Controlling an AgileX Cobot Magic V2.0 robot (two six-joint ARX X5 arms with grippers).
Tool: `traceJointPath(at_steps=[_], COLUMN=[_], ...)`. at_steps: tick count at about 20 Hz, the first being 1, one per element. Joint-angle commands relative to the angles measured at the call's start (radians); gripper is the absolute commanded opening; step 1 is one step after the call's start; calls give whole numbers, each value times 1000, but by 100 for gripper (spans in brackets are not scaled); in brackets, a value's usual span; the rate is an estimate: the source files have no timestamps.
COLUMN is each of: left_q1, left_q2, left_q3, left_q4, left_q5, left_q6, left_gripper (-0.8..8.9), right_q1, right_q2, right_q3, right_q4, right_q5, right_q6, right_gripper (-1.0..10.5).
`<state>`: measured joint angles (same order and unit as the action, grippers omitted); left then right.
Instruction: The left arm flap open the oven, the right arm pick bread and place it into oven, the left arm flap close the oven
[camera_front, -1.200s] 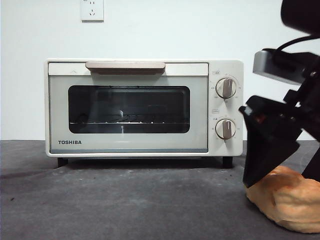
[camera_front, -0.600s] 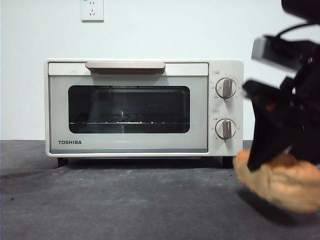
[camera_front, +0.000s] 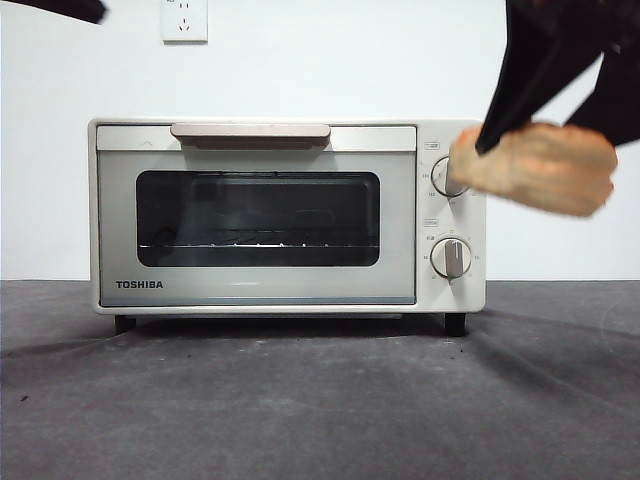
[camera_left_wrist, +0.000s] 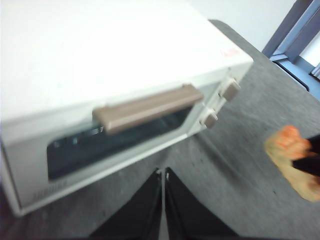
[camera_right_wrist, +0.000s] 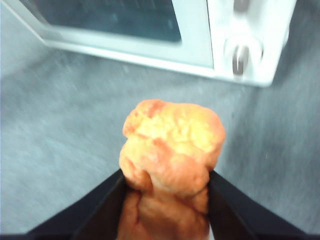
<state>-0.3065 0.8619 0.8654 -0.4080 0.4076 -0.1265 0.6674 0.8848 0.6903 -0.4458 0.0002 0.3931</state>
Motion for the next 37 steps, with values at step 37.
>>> traceJointPath(at_steps=[37], left_q1=[-328], left_q2=[562], left_q3=[230], left_q4=[-74], left_q5=[-224], left_q6=[80], left_gripper=[16], right_q1=[9], right_q2=[-229], right_q3=[51], right_q4=[-154], right_q5=[1], right_q6=[-20], right_gripper=[220])
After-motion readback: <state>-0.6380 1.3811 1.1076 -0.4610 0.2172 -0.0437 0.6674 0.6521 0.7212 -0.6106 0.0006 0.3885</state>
